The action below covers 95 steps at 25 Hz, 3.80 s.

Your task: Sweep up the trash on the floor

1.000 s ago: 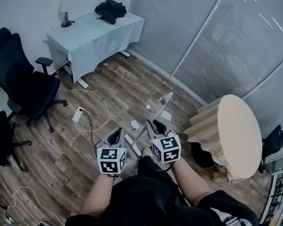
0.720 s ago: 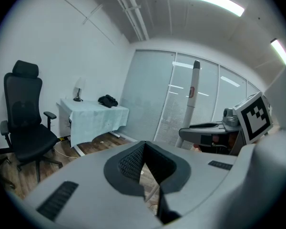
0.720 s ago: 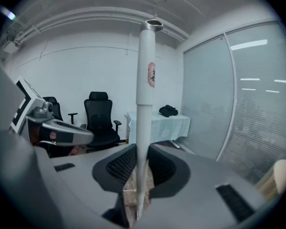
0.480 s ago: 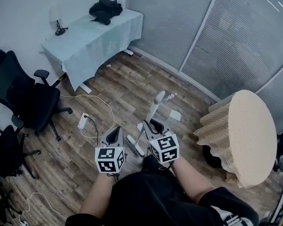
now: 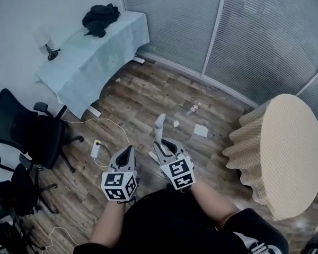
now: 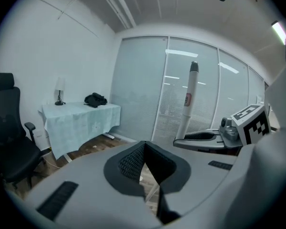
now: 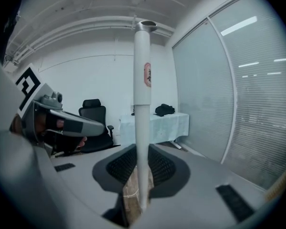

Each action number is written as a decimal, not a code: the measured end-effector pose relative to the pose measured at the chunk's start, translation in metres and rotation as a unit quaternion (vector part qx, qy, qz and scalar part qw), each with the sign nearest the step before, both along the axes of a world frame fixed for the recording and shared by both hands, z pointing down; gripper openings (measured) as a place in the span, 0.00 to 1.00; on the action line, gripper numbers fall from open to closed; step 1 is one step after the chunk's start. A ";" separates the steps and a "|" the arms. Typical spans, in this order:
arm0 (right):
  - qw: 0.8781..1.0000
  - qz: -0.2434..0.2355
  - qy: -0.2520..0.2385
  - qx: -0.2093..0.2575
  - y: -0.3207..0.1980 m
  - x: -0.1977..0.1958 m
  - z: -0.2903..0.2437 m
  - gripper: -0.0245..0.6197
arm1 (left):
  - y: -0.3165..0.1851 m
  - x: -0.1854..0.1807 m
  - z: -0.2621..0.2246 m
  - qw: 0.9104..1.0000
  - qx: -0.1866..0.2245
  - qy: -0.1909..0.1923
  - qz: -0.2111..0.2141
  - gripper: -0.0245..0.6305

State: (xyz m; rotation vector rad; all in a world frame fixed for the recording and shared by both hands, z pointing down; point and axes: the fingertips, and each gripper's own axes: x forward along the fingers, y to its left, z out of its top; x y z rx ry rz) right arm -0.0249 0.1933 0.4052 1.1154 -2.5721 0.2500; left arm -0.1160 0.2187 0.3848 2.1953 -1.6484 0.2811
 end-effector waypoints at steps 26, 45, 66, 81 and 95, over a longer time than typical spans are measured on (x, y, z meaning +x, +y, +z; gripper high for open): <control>0.973 -0.217 -0.024 -0.078 -0.112 0.057 0.130 0.17 | -0.130 0.054 0.145 0.993 -0.109 0.000 -0.051 0.03; 0.943 -0.327 0.049 -0.043 -0.210 -0.043 0.223 0.17 | -0.117 -0.019 0.228 0.977 -0.160 0.055 -0.127 0.03; 0.979 -0.180 0.077 0.053 -0.351 -0.019 0.175 0.17 | -0.160 -0.008 0.205 0.983 -0.154 0.045 -0.093 0.03; 0.996 0.064 0.041 -0.046 -0.320 0.180 0.146 0.17 | -0.214 0.093 0.145 0.990 -0.136 0.025 0.020 0.03; 0.940 0.315 0.084 -0.101 -0.314 0.280 0.179 0.17 | -0.292 0.145 0.157 0.972 -0.155 0.038 0.170 0.03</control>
